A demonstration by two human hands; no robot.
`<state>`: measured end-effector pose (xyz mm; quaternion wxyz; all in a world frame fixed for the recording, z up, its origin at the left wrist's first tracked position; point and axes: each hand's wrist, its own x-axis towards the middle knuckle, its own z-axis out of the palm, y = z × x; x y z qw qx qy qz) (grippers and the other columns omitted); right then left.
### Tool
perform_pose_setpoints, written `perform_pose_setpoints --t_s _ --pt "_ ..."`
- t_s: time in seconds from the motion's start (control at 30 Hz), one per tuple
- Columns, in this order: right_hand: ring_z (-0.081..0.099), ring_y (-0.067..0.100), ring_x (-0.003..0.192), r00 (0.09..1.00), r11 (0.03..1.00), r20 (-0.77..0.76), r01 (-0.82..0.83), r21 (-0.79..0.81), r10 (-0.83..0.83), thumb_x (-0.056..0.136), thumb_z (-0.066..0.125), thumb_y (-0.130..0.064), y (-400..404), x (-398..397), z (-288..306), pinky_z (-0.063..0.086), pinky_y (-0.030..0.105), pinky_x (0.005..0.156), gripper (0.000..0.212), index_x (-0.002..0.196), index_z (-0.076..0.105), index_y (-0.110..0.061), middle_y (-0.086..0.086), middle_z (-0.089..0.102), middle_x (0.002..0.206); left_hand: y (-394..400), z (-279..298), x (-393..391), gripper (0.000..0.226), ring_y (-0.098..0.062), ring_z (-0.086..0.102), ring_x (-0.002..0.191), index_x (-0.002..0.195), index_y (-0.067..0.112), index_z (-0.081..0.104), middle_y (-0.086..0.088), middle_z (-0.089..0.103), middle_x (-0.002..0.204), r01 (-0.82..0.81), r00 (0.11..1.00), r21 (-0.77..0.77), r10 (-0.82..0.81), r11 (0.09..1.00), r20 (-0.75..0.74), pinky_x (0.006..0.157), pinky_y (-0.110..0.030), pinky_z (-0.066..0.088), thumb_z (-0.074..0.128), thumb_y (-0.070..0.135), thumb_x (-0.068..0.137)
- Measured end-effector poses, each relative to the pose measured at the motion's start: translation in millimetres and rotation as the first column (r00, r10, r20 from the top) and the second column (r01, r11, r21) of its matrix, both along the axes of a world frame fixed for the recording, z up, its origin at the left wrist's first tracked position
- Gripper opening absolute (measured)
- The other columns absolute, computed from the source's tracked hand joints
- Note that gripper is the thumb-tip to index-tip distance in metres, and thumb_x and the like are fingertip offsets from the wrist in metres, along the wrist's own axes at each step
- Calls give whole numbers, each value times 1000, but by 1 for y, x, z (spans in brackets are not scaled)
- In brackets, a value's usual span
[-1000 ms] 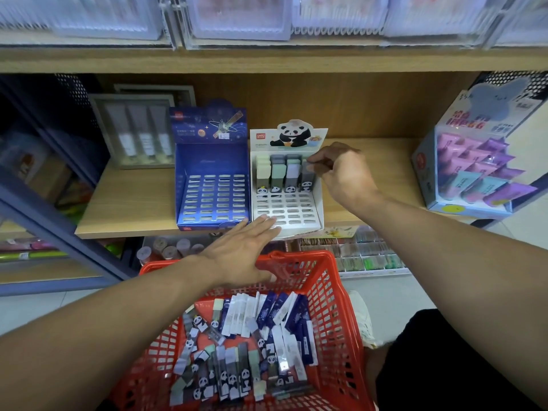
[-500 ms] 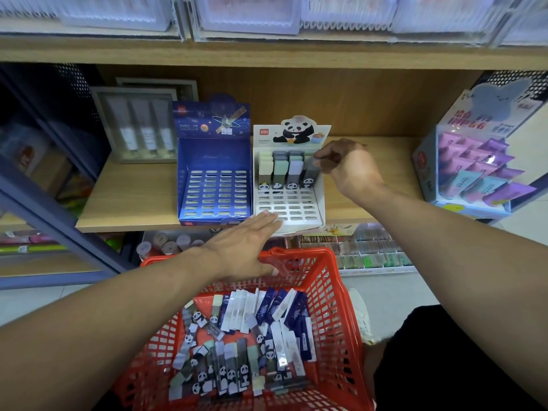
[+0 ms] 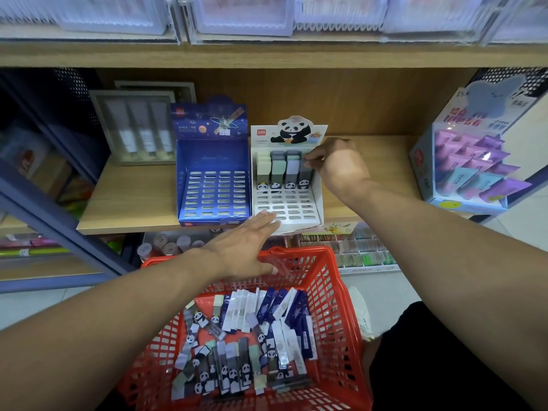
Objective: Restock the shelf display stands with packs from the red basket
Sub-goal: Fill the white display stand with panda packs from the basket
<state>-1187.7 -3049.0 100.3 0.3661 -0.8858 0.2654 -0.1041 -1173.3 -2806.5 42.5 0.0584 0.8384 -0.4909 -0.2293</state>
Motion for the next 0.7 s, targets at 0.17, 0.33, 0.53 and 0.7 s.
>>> perform_pose_setpoints --t_s 0.17,0.33,0.53,0.7 --pt "55 -17 62 998 990 -51 14 -140 -21 94 63 -6 -2 -4 -4 38 -6 74 22 97 77 -22 -21 60 72 0 -2 0 99 -5 -12 152 161 25 3 11 -15 167 10 1000 7 -10 1000 5 124 -35 11 63 59 89" --pt "59 12 98 995 952 -99 -1 -307 -31 98 58 -15 4 -6 -6 45 19 88 23 106 75 -28 -10 64 91 -1 -4 3 98 -6 -11 153 161 27 4 12 -14 167 10 1000 5 -10 1000 4 122 -34 9 63 59 89" --pt "57 14 82 984 835 -163 -27 -550 -76 100 58 -34 17 -15 14 42 28 70 13 102 70 -35 -12 64 95 6 -2 2 80 -9 9 153 157 26 27 8 9 167 9 1000 -85 -7 996 24 122 -30 13 63 54 92" --pt "63 9 76 867 729 196 -241 -641 459 96 64 -33 53 -36 15 52 28 65 15 105 75 -27 -10 71 94 31 -7 -4 25 -14 52 80 71 25 48 11 54 76 -6 978 -215 50 977 202 75 -33 47 61 35 90"
